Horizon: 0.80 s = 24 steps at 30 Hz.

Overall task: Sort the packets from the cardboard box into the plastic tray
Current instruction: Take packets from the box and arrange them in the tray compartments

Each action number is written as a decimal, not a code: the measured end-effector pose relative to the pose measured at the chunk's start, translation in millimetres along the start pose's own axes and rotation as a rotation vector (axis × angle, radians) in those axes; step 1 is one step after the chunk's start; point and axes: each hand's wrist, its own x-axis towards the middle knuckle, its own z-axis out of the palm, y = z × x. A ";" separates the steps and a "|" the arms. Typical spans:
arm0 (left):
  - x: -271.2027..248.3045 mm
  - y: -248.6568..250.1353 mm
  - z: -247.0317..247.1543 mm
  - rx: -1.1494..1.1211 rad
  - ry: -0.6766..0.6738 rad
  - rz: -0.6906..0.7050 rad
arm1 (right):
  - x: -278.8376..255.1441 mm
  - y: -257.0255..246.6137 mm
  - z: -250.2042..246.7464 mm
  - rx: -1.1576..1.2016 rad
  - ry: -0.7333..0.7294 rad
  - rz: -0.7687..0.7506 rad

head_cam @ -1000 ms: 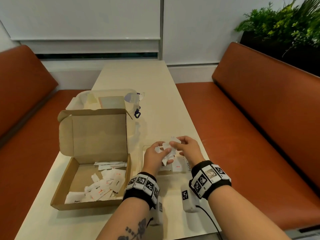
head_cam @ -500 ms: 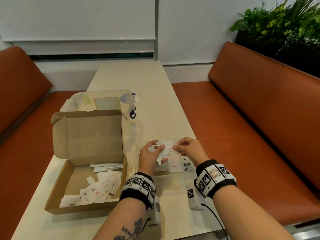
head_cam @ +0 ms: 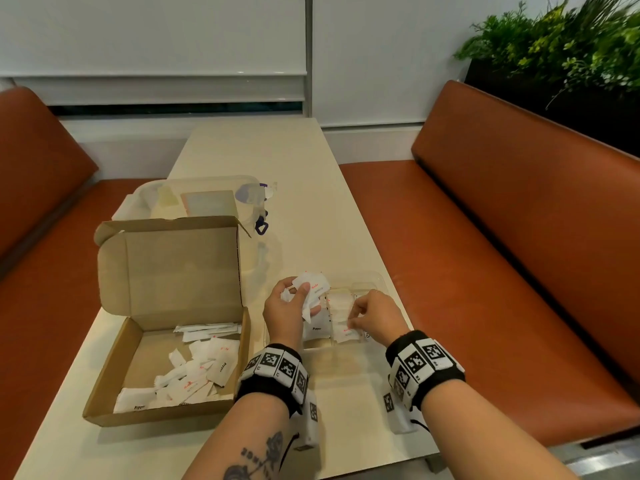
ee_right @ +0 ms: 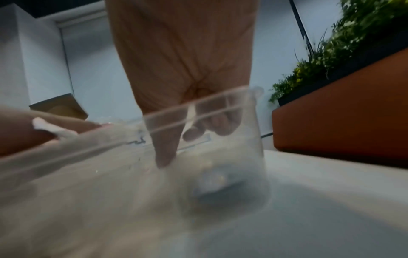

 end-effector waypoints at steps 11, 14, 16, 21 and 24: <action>0.8 -1.5 -1.7 0.026 -0.007 0.003 | -4.9 -2.4 7.6 -0.230 -0.036 -0.176; 0.4 -1.9 -1.6 0.028 -0.018 0.000 | -3.9 -2.5 9.8 -0.257 -0.050 -0.173; 0.6 -1.6 -1.7 0.026 -0.029 -0.005 | -2.9 -3.2 10.4 -0.271 -0.048 -0.170; -0.2 -2.5 -0.8 0.030 -0.070 -0.026 | -1.2 -3.2 13.2 -0.270 -0.032 -0.154; -0.5 -2.6 -0.9 0.036 -0.077 -0.027 | -0.8 -3.0 14.6 -0.245 -0.034 -0.141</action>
